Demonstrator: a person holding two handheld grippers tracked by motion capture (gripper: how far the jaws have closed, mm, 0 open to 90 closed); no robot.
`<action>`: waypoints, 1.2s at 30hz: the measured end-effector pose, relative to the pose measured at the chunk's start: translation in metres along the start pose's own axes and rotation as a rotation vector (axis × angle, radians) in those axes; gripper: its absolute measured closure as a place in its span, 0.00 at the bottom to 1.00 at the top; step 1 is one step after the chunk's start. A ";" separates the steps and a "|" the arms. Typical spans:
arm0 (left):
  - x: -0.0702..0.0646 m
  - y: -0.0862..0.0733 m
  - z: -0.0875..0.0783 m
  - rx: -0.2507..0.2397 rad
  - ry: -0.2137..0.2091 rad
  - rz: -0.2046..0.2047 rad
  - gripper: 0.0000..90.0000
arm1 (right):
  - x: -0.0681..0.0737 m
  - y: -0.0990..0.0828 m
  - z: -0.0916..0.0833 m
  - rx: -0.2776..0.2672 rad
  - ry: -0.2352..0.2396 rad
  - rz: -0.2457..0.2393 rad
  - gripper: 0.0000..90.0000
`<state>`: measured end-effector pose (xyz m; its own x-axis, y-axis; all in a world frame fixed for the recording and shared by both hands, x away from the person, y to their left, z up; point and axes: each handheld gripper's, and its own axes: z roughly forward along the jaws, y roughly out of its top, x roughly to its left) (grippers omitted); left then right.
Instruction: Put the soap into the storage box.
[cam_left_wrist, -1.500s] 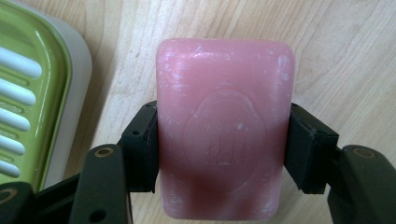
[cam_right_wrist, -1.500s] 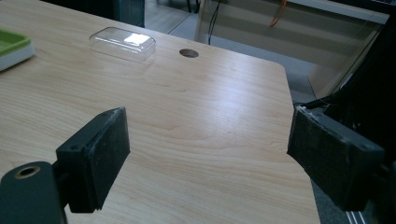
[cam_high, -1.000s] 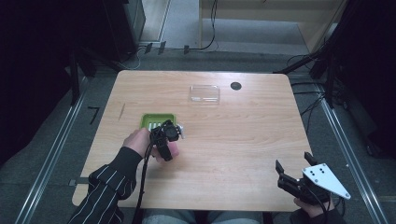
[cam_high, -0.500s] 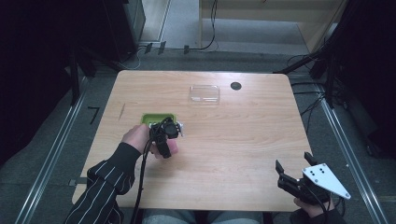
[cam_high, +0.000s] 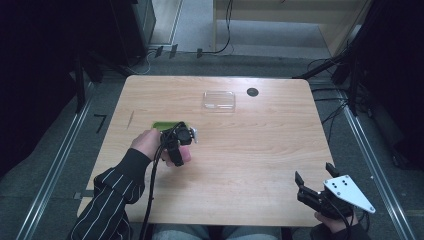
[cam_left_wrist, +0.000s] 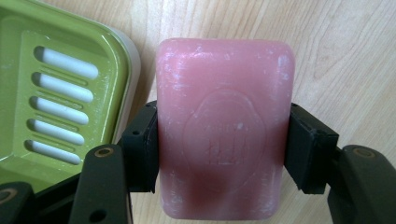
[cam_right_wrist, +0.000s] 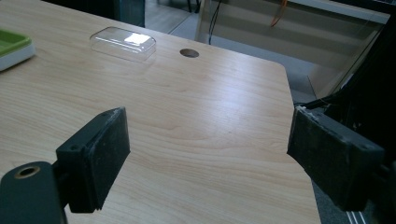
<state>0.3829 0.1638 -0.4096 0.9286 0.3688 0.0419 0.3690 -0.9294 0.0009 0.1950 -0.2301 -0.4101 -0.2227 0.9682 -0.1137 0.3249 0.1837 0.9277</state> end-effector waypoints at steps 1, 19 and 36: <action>0.001 0.000 -0.001 0.000 0.000 0.001 0.43 | 0.000 0.000 0.000 0.002 0.001 0.002 0.15; 0.011 0.003 -0.009 0.008 0.000 0.025 0.43 | 0.001 0.000 0.001 0.005 0.003 0.003 0.15; 0.022 0.004 -0.022 -0.037 0.017 0.037 0.43 | 0.001 0.000 0.001 0.003 0.003 0.003 0.15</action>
<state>0.4042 0.1682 -0.3869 0.9406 0.3341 0.0595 0.3325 -0.9424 0.0361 0.1961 -0.2292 -0.4105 -0.2242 0.9683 -0.1103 0.3287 0.1817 0.9268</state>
